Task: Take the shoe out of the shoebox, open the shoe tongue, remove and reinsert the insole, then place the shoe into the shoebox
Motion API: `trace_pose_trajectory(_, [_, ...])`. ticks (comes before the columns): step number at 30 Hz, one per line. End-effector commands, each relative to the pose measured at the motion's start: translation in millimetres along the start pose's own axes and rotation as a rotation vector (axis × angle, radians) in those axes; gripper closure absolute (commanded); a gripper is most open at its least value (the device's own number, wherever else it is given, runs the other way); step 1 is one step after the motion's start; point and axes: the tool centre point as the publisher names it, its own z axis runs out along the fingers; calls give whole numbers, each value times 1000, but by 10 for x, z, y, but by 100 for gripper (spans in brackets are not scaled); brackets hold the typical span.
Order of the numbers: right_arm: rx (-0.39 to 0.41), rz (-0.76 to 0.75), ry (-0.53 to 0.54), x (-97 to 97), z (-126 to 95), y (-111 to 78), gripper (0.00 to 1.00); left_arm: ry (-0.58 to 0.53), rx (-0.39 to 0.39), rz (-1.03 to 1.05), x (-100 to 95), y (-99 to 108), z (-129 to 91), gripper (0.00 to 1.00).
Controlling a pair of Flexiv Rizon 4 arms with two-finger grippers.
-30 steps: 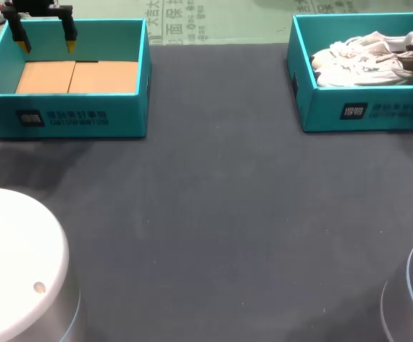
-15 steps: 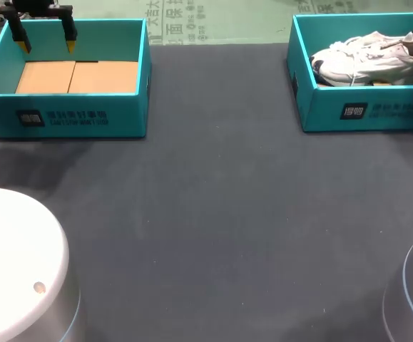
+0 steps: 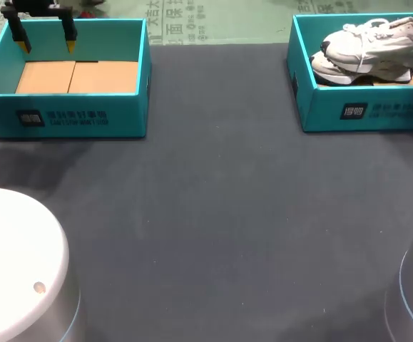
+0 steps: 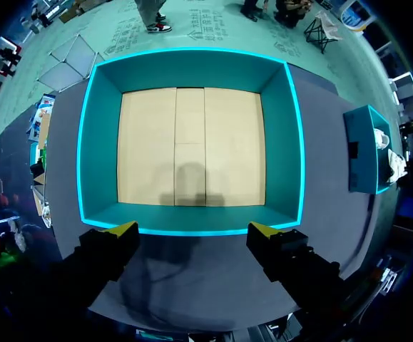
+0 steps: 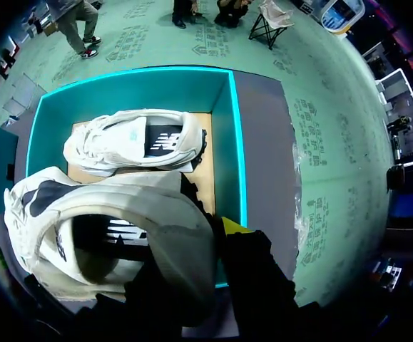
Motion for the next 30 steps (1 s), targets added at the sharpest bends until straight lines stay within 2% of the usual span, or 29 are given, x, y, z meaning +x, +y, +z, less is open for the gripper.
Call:
trace_pose_trajectory(1, [5, -2, -4, -30, -210, 42, 100, 0, 0, 0, 0, 0, 0, 0])
trace_pose_trajectory(7, [1, 4, -14, -73, -504, 120, 100, 0, 0, 0, 0, 0, 0, 0])
trace_pose_trajectory(13, [-8, 28, -32, -82, -823, 77, 100, 0, 0, 0, 0, 0, 0, 0])
trace_pose_trajectory(23, [-10, 46, -54, 78, -1143, -208, 100, 0, 0, 0, 0, 0, 0, 0])
trace_pose_trajectory(30, [-8, 56, -86, 290, -1285, -451, 100, 0, 0, 0, 0, 0, 0, 0])
